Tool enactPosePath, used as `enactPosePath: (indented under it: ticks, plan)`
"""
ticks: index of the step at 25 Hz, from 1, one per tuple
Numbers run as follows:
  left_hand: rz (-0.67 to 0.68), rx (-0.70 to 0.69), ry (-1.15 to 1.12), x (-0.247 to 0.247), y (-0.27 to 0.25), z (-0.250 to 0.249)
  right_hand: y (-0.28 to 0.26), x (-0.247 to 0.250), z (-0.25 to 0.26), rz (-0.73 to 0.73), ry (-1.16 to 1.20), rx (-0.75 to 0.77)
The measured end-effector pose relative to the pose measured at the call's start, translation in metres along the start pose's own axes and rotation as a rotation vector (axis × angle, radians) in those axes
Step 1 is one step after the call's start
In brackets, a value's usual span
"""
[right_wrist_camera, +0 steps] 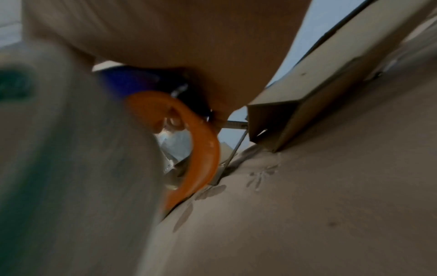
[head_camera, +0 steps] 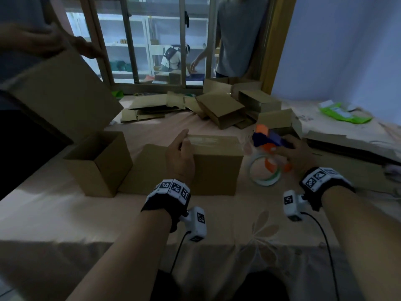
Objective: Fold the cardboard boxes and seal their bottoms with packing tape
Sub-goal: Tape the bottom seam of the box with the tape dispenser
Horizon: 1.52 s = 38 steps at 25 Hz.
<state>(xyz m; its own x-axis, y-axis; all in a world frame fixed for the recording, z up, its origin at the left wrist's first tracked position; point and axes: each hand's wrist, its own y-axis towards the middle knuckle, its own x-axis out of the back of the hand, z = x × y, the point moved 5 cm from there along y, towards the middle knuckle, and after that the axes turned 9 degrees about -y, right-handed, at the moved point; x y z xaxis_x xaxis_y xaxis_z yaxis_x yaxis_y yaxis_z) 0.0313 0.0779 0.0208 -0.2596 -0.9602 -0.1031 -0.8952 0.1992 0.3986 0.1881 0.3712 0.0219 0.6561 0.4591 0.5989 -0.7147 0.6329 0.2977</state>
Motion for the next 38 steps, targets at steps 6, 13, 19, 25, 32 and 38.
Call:
enactPosePath:
  ticks: [6, 13, 19, 25, 32, 38]
  plan:
    - [-0.037, 0.041, -0.014, -0.001, -0.004, -0.001, -0.019, 0.009, -0.047, -0.025, 0.060, -0.190]
    - [-0.036, 0.045, -0.023, 0.000, -0.004, -0.003, -0.007, -0.010, -0.021, -0.069, 0.148, -0.153]
    - [-0.027, 0.036, -0.013, 0.000, -0.004, -0.001, -0.005, -0.015, -0.018, -0.119, 0.130, -0.161]
    - [-0.028, 0.015, -0.021, 0.001, -0.002, 0.002, 0.006, -0.029, -0.002, -0.033, 0.256, -0.192]
    - [-0.044, -0.027, 0.007, 0.002, -0.002, 0.001, -0.007, -0.068, 0.008, 0.239, 0.535, -0.304]
    - [-0.045, -0.088, 0.003, 0.001, -0.001, 0.001, -0.010, -0.062, -0.003, 0.278, 0.551, -0.294]
